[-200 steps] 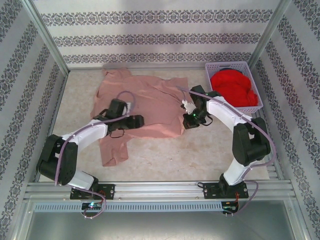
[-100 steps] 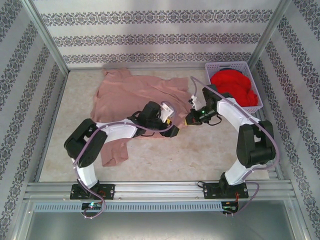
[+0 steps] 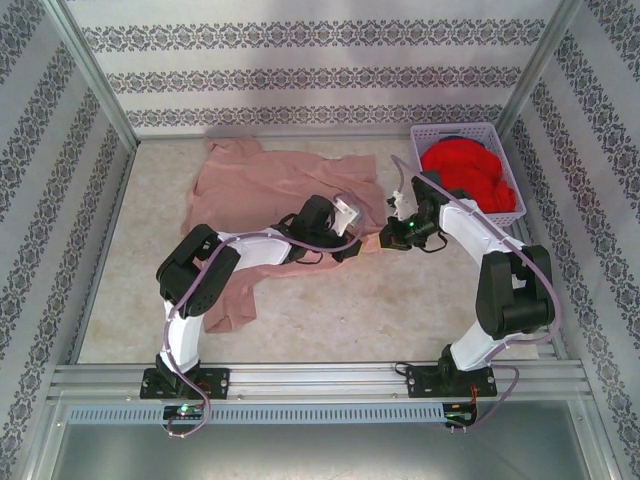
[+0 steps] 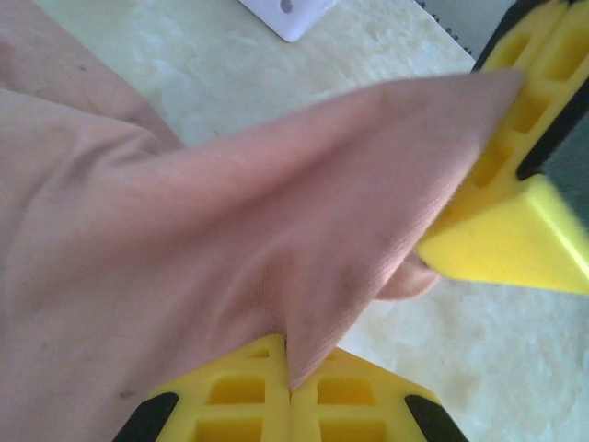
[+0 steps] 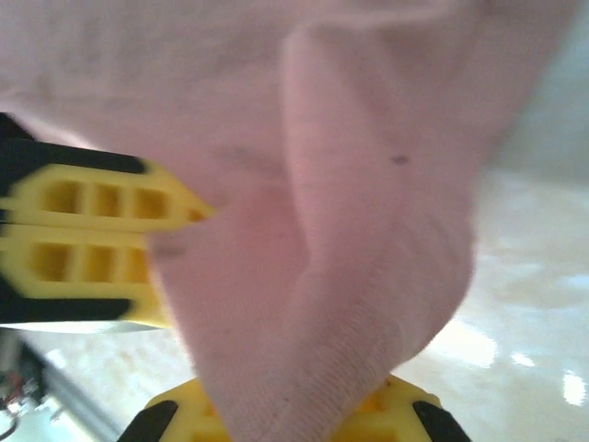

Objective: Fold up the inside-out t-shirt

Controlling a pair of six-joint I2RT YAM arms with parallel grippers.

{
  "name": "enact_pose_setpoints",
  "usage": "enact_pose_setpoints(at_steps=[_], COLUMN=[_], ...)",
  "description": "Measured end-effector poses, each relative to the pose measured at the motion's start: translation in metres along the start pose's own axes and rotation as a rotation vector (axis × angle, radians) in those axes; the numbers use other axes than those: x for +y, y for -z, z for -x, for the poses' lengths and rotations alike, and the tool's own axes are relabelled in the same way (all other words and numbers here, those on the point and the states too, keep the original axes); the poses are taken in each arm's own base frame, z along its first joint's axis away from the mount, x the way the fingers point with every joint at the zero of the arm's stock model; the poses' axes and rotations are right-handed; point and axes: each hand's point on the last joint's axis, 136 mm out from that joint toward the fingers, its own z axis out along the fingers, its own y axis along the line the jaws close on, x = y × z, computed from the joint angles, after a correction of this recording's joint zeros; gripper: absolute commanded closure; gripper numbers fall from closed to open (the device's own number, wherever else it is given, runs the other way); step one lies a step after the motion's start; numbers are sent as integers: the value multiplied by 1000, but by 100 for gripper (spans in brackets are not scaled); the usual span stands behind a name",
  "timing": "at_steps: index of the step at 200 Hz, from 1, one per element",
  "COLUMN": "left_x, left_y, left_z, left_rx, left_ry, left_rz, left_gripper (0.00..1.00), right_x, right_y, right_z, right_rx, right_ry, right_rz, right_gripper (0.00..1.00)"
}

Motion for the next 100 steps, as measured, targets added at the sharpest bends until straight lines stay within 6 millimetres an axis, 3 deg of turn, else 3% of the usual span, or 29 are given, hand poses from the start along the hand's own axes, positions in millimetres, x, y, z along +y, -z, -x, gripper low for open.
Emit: enact_pose_setpoints(at_steps=[32, 55, 100], left_x=[4, 7, 20], left_y=[-4, -12, -18], left_z=[-5, -13, -29], left_rx=[44, 92, 161], left_ry=[74, 126, 245], left_rz=[-15, -21, -18], left_gripper=[100, 100, 100], right_x=[-19, -25, -26], right_y=[-1, -7, -21], right_z=[11, 19, 11], right_rx=[-23, -34, -20], right_ry=[-33, -41, -18], right_rz=[-109, -145, -170], right_gripper=[70, 67, 58])
